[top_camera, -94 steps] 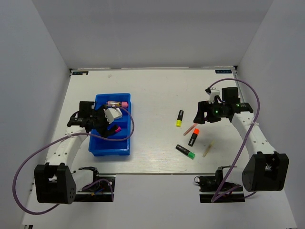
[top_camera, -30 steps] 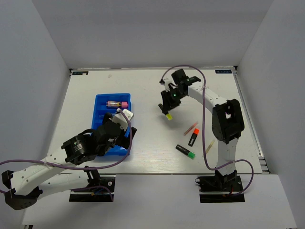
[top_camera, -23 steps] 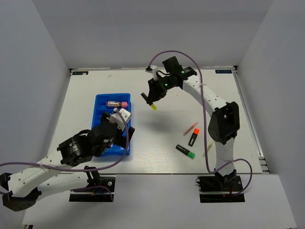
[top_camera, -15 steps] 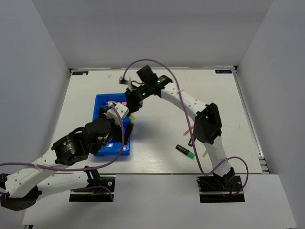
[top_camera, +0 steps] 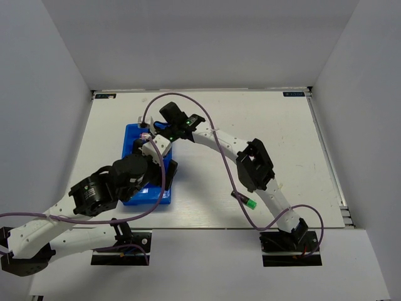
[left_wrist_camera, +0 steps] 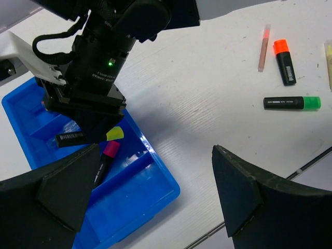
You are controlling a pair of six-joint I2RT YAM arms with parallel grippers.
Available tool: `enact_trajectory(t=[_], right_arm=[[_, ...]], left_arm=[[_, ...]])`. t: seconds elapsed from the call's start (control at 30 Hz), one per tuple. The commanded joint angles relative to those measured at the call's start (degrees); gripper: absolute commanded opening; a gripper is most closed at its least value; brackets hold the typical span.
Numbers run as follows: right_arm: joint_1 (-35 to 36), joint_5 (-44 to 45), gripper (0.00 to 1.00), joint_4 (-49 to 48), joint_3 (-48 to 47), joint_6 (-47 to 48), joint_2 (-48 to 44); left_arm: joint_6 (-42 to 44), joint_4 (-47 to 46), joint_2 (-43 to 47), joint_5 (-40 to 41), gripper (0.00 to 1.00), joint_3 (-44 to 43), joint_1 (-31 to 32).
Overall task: Sort the stationery into containers
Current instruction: Place the pen in the storage box.
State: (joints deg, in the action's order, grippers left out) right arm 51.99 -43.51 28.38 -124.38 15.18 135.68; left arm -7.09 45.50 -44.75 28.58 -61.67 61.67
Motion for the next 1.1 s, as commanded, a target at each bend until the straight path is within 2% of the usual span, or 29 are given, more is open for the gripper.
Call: enact_trajectory(t=[0.0, 0.13, 0.17, 0.23, 0.27, 0.4, 0.5, 0.57, 0.6, 0.67, 0.7, 0.77, 0.8, 0.83, 0.87, 0.9, 1.0, 1.03, 1.07], right_arm=[[0.7, 4.7, 0.0, -2.2, -1.3, 6.1, 1.7], [1.4, 5.4, 0.03, -0.4, -0.7, 9.4, 1.3], [1.8, 5.2, 0.2, -0.1, -0.7, 9.7, 1.3], [2.1, 4.7, 0.38, 0.6, -0.6, 10.3, 0.5], [2.2, 4.7, 0.5, 0.6, -0.5, 10.0, 0.3], [2.9, 4.7, 0.56, -0.3, -0.1, 8.7, -1.6], [3.1, 4.6, 0.56, -1.3, -0.2, 7.1, -3.0], [3.2, 5.2, 0.54, -1.1, -0.9, 6.1, -3.9], [3.1, 6.1, 0.39, -1.9, -1.0, 5.6, -4.2], [2.7, 8.7, 0.02, -2.5, -0.2, 1.8, -6.4], [2.4, 14.6, 0.0, -3.2, 0.2, 0.8, -8.6], [1.6, 17.8, 0.0, -3.3, 2.5, -0.1, -10.3], [1.4, 26.6, 0.0, -3.3, 4.0, -0.7, -12.3], [0.4, 29.9, 0.0, -2.7, 4.7, -2.1, -13.1], [-0.1, 32.5, 0.0, -0.2, 4.8, -3.2, -14.9], [-0.5, 39.4, 0.0, 1.3, 4.8, -4.6, -14.9], [-5.6, 45.3, 0.0, 11.0, 7.3, -8.1, -16.8], [-6.6, 45.4, 0.04, 16.5, 8.0, -8.6, -17.3], [-10.6, 44.1, 0.23, 18.2, 9.1, -9.0, -19.4]], left_arm=[[-0.3, 0.5, 0.5, -1.4, 0.99, -0.9, 0.1], [-0.6, 0.3, 1.2, -1.4, 0.99, -0.2, 0.2], [-0.7, 0.1, 1.2, -1.4, 0.99, -0.1, 0.3], [-0.8, 0.4, 1.9, -1.2, 0.99, 0.0, 0.2], [-0.9, 0.6, 1.9, -1.2, 0.99, -0.1, 0.2], [-1.3, 1.9, 1.6, -1.1, 0.99, -1.0, 0.2], [-1.4, 2.6, 1.6, -1.8, 0.96, -1.8, 0.2], [-1.3, 2.5, 1.9, -2.9, 0.86, -2.0, 0.2], [-1.0, 2.1, 2.0, -3.3, 0.75, -2.0, 0.2], [-0.7, 1.6, 1.4, -5.7, 0.56, -2.1, 0.2], [-0.8, 1.7, 1.2, -6.9, 0.37, -2.1, 0.3], [-0.1, 1.5, -0.5, -8.8, 0.2, -2.3, 0.3], [0.1, 1.5, -1.1, -9.3, 0.08, -2.2, 0.2], [0.7, 1.4, -1.5, -11.9, 0.01, -2.1, 0.2], [2.0, 1.2, -3.7, -12.7, 0.0, -2.1, 0.3], [2.5, 1.0, -4.5, -15.0, 0.0, -1.8, 0.2], [6.4, -0.7, -9.0, -20.9, 0.0, -0.6, 0.2], [6.4, -1.6, -11.0, -22.3, 0.0, -0.2, 0.1], [11.9, -2.2, -11.8, -27.2, 0.0, 0.4, 0.2]])
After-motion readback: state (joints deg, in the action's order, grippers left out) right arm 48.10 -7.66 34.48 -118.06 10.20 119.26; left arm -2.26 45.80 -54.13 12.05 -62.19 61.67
